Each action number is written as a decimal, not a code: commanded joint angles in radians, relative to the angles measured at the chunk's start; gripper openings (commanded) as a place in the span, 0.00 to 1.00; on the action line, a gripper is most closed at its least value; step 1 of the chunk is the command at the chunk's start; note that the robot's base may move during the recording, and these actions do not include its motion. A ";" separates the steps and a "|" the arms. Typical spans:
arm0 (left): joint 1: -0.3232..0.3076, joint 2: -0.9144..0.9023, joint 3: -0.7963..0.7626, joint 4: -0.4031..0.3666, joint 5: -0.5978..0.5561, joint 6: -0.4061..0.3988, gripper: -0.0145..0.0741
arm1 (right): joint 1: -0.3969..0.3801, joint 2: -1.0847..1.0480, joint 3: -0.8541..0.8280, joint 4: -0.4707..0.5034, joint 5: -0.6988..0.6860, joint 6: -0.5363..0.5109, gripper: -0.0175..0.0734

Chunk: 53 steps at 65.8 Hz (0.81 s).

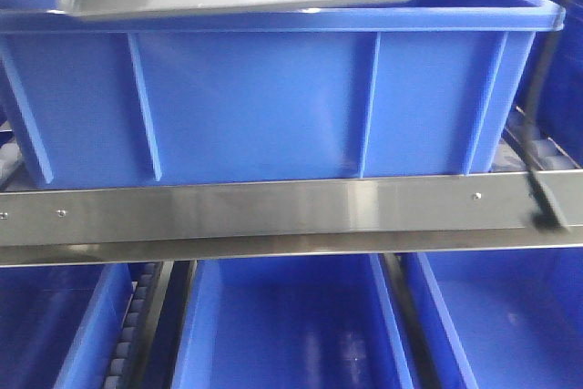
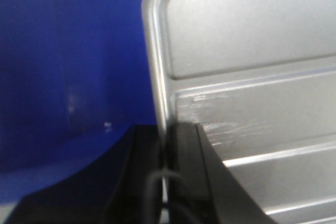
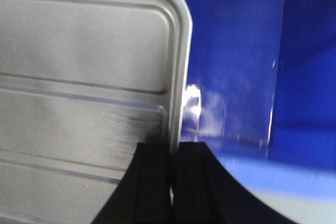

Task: Grab silver tray and place in blue box
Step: 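Carry the tray over the blue crate and lower it inside with both grippers, then open both grippers to release the tray into the crate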

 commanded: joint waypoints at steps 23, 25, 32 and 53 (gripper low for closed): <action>0.081 0.222 -0.293 -0.224 -0.231 0.095 0.15 | -0.098 0.216 -0.301 0.206 -0.191 -0.140 0.26; 0.081 0.232 -0.293 -0.222 -0.239 0.095 0.15 | -0.103 0.222 -0.301 0.206 -0.204 -0.140 0.26; 0.083 0.244 -0.293 -0.220 -0.270 0.095 0.15 | -0.108 0.237 -0.301 0.206 -0.219 -0.140 0.26; 0.083 0.245 -0.293 -0.220 -0.265 0.095 0.15 | -0.108 0.259 -0.301 0.206 -0.244 -0.140 0.26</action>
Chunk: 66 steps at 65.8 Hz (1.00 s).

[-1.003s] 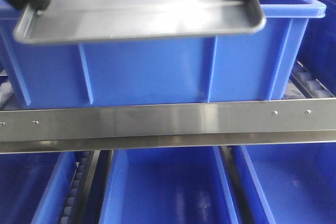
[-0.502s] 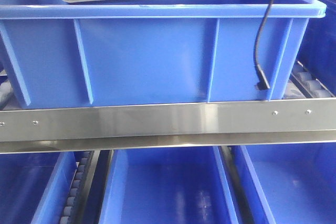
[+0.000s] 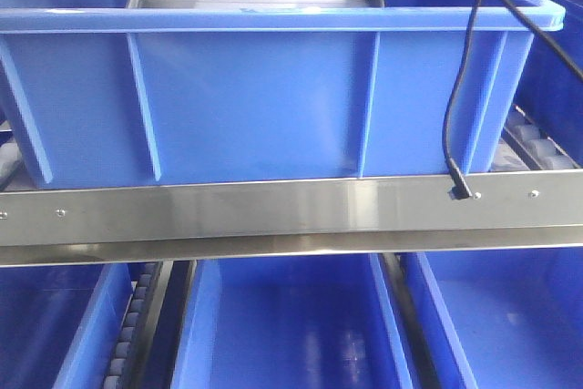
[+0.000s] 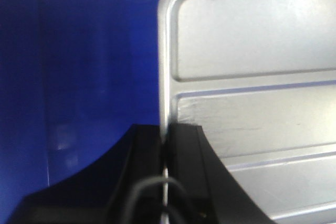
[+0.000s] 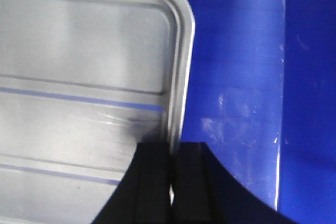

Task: Grab silver tray and place in blue box
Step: 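Open both grippers to release the tray into the crate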

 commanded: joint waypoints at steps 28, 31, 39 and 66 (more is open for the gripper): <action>-0.035 -0.044 -0.046 -0.133 -0.137 0.005 0.15 | 0.033 -0.056 -0.049 0.130 -0.143 -0.028 0.26; -0.035 -0.044 -0.046 -0.123 -0.137 0.005 0.15 | 0.033 -0.056 -0.049 0.130 -0.140 -0.028 0.26; -0.035 -0.044 -0.046 -0.116 -0.111 0.005 0.15 | 0.033 -0.056 -0.049 0.131 -0.132 -0.028 0.36; 0.011 -0.039 -0.046 -0.116 -0.061 -0.070 0.48 | 0.008 -0.056 -0.049 0.146 -0.120 -0.027 0.70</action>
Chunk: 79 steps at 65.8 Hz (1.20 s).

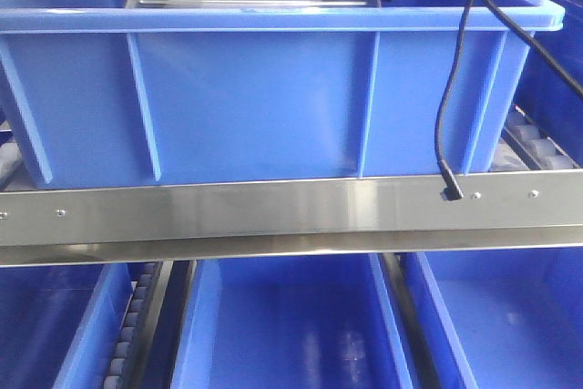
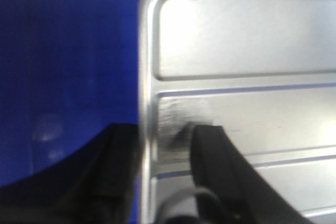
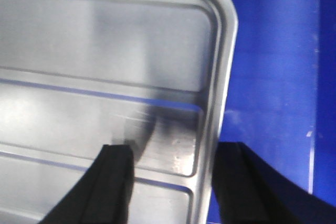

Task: Grab silver tray and place in blue box
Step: 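Open both grippers to release the tray into the crate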

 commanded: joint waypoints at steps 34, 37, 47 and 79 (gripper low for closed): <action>0.071 -0.048 -0.042 -0.075 -0.082 -0.031 0.30 | -0.028 -0.056 -0.047 0.064 -0.152 -0.016 0.65; 0.071 -0.048 -0.042 -0.075 -0.082 -0.031 0.20 | -0.028 -0.056 -0.047 0.064 -0.152 -0.017 0.55; 0.071 -0.048 -0.042 -0.075 -0.099 -0.031 0.16 | -0.028 -0.056 -0.047 0.064 -0.159 -0.017 0.24; 0.038 -0.170 0.077 -0.077 -0.169 0.002 0.16 | -0.018 -0.180 0.061 0.066 -0.255 -0.206 0.25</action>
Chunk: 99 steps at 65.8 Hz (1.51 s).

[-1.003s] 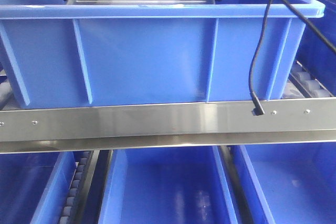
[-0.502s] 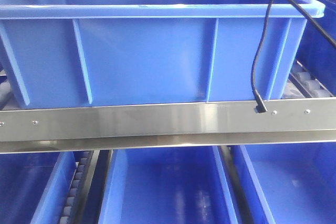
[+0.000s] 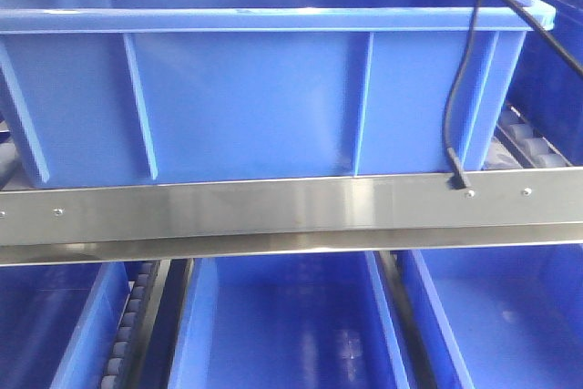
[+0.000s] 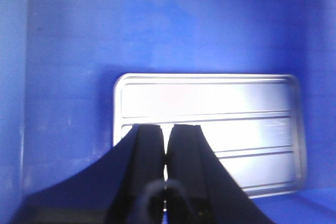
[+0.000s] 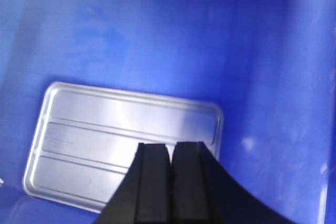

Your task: Grab silver tray and place in blue box

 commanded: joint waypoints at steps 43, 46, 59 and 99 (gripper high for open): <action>-0.058 -0.755 0.921 0.020 -0.833 0.093 0.16 | 0.007 -0.818 1.030 0.005 -0.895 -0.167 0.25; -0.058 -0.818 0.983 0.055 -0.878 0.093 0.16 | 0.007 -0.882 1.091 0.005 -0.895 -0.167 0.25; -0.058 -1.082 1.216 0.105 -0.951 0.093 0.16 | 0.007 -1.140 1.287 0.005 -0.893 -0.167 0.25; -0.058 -1.389 1.337 0.105 -0.952 0.093 0.16 | 0.007 -1.391 1.402 0.005 -0.890 -0.167 0.25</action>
